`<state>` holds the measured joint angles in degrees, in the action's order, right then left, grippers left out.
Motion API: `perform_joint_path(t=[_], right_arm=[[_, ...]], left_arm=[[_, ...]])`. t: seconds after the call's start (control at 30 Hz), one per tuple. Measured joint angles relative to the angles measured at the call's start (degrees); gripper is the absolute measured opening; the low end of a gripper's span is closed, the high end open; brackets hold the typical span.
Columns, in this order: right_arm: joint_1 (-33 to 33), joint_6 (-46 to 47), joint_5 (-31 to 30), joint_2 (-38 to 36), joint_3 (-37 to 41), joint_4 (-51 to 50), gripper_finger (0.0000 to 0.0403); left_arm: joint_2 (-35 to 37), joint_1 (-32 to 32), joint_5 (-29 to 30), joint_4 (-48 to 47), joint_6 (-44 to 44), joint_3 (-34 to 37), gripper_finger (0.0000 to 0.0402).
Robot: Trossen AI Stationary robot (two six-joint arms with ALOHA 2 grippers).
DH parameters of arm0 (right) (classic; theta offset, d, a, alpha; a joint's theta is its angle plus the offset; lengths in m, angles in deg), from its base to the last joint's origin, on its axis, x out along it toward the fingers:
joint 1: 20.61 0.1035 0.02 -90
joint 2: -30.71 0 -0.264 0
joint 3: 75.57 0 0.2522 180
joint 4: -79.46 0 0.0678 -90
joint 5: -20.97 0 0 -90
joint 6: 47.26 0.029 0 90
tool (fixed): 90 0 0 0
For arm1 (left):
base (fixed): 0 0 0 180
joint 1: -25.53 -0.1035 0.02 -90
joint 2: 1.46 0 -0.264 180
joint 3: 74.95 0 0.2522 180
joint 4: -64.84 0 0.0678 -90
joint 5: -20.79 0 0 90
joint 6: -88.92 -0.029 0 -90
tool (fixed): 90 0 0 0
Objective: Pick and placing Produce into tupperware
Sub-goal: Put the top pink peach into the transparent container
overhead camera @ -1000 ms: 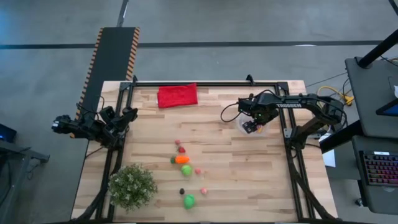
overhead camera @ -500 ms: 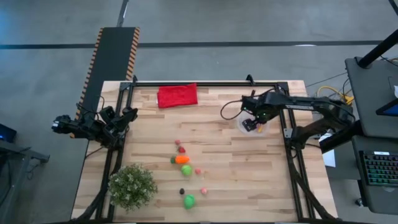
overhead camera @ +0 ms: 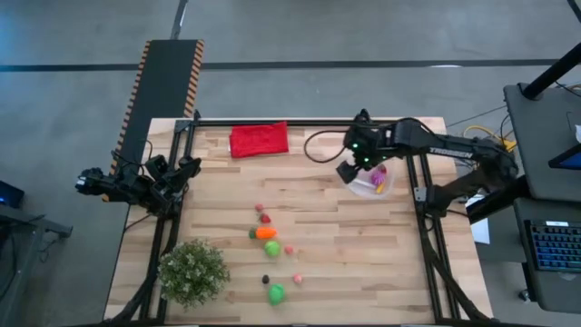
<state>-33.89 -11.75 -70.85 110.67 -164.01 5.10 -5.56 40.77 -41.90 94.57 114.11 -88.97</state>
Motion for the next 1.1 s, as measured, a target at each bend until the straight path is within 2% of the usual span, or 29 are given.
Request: perform_joint_path(t=[0.13,0.23,0.33,0.5,0.87,1.1], right_arm=[[2.7,0.7,4.0,7.8,-5.9,0.1,0.0297],[4.7,0.1,4.2,15.0,-10.3,0.0,0.0297],[6.0,-2.1,4.3,22.3,-15.2,0.0,0.0297],[7.8,-6.6,3.8,33.0,-24.4,1.2,0.0294],[8.7,-9.6,5.4,52.2,-47.8,3.3,0.0286],[9.7,-10.1,7.2,61.5,-57.7,2.5,0.0281]], left_arm=[[0.1,0.0,0.0,0.1,1.3,0.0,0.0192],[0.2,0.0,-2.0,0.6,3.4,0.0,0.0192],[0.2,0.0,-6.3,1.6,3.5,-0.1,0.0192],[0.3,0.0,-9.3,2.1,1.7,-2.1,0.0192],[2.5,0.0,-12.4,2.5,-0.6,-3.5,0.0192],[2.5,0.0,-13.0,2.9,-1.5,-3.5,0.0192]])
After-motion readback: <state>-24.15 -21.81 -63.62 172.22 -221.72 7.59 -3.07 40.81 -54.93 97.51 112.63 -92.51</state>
